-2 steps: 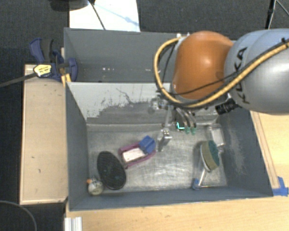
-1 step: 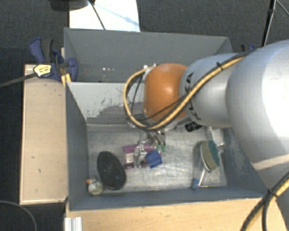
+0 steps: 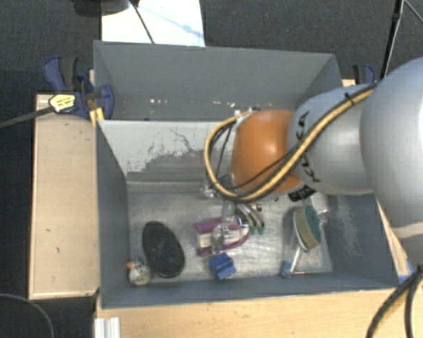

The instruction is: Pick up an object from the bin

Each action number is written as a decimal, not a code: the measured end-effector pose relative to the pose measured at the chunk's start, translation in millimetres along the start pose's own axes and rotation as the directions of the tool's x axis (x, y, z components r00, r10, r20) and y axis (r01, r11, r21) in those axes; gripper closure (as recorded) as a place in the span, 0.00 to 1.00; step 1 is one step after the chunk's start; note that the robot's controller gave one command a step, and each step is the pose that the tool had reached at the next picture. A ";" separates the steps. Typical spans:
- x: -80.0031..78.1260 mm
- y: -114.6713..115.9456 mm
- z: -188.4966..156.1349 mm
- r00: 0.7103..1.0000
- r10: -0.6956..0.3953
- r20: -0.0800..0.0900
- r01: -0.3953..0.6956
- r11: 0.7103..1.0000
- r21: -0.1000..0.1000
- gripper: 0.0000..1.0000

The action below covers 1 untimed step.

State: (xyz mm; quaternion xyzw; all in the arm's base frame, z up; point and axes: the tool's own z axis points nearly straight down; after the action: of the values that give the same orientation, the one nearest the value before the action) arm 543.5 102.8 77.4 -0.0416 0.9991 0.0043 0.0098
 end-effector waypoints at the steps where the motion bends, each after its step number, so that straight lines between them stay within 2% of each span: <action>1: 3.4 0.4 0.2 1.000 0.001 -0.021 -0.001 1.000 0.003 1.00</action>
Offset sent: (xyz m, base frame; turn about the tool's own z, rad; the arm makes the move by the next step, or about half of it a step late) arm 0.0000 0.0000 0.0000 0.0000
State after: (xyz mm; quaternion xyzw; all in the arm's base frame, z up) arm 540.1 102.9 77.1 -0.0414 0.9991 0.0024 -0.0006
